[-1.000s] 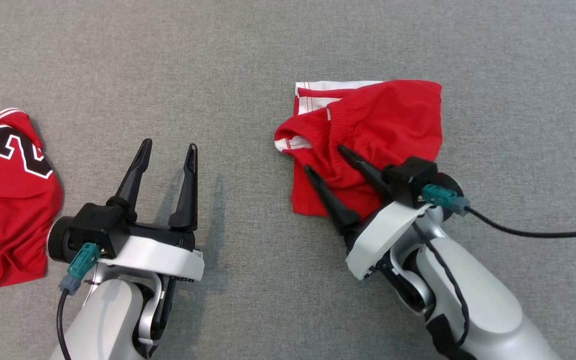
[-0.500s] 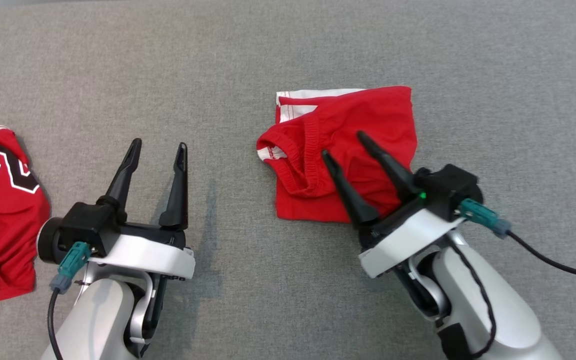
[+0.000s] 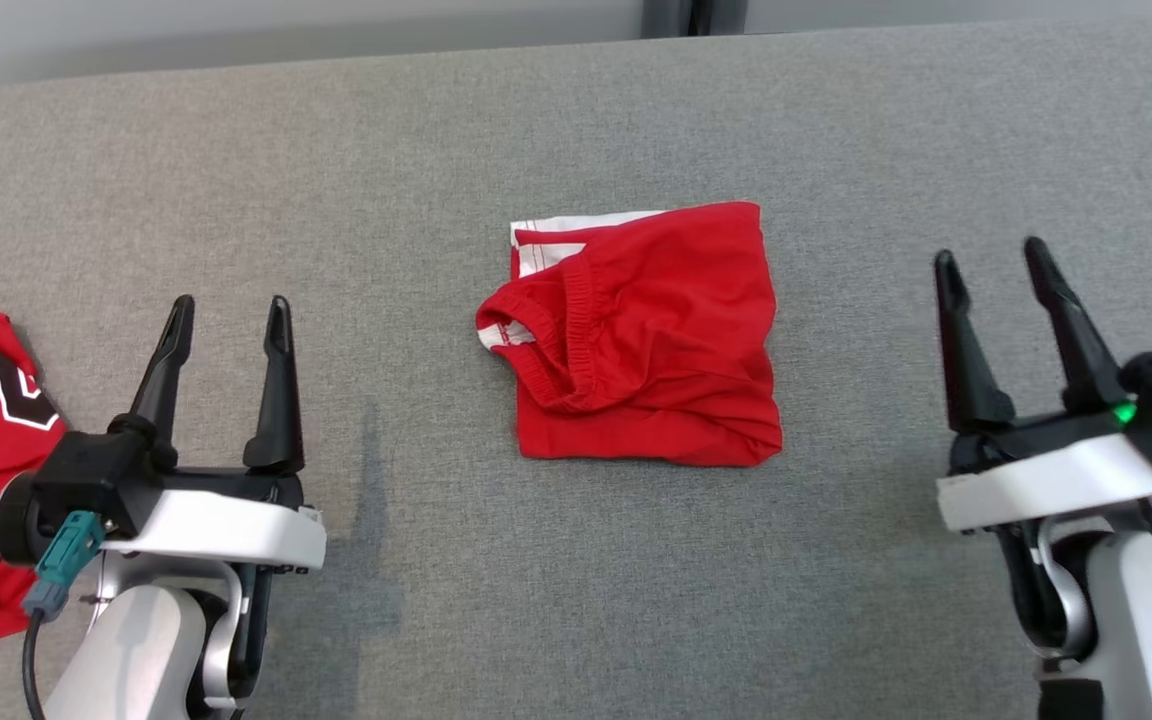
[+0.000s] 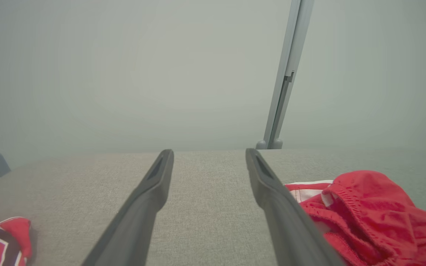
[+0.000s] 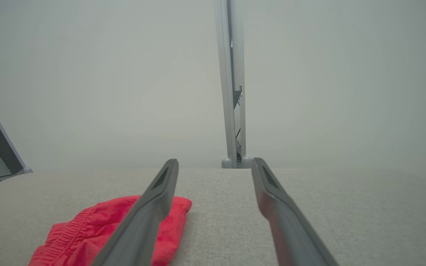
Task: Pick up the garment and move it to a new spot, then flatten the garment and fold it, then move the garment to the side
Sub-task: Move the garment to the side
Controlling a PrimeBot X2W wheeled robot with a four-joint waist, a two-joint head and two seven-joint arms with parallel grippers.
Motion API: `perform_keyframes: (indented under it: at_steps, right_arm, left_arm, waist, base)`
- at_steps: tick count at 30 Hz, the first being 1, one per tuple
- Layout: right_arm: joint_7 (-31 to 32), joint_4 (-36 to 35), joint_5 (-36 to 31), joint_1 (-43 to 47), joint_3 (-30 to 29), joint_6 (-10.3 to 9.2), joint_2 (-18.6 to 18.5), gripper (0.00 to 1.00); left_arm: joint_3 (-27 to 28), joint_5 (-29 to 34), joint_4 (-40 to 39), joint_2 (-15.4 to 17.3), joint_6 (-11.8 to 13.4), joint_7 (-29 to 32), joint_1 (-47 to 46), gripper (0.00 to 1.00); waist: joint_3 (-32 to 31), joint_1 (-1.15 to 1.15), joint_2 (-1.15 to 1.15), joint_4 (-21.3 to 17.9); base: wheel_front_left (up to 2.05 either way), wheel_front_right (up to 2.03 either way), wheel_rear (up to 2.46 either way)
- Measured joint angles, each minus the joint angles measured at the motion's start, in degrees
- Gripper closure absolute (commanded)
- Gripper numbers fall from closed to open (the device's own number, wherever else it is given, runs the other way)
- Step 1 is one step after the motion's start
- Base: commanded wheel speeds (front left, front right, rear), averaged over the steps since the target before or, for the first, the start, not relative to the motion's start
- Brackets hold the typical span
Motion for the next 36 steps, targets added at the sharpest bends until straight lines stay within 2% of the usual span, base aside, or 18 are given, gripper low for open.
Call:
perform_keyframes:
  at_steps: [4,9,18,36]
  right_arm:
    - [1.2,-2.6,-1.7,3.3,-3.6,0.0,0.0,0.0]
    - [2.7,-4.7,-2.5,7.1,-5.3,0.0,0.0,0.0]
    - [4.8,-6.5,-3.0,12.3,-5.6,0.0,0.0,0.0]
    - [7.7,-9.2,-3.7,19.3,-7.2,0.0,0.0,0.0]
  left_arm:
    - [0.8,-0.3,-1.2,0.6,1.0,0.3,1.7,0.0]
    - [1.4,-0.9,-2.3,1.5,1.5,0.8,4.4,0.0]
    - [0.3,-1.0,-4.2,1.8,3.2,2.6,8.7,0.0]
    - [-0.8,-1.4,-5.4,2.7,4.7,4.8,14.2,0.0]
  waist:
    - [-1.1,0.0,0.0,-0.6]
    - [-3.3,0.0,0.0,-1.1]
    - [-8.0,0.0,0.0,-1.2]
    - [-14.0,0.0,0.0,-0.4]
  base:
    - [0.0,0.0,0.0]
    - [0.0,0.0,0.0]
    - [0.0,0.0,0.0]
    - [0.0,0.0,0.0]
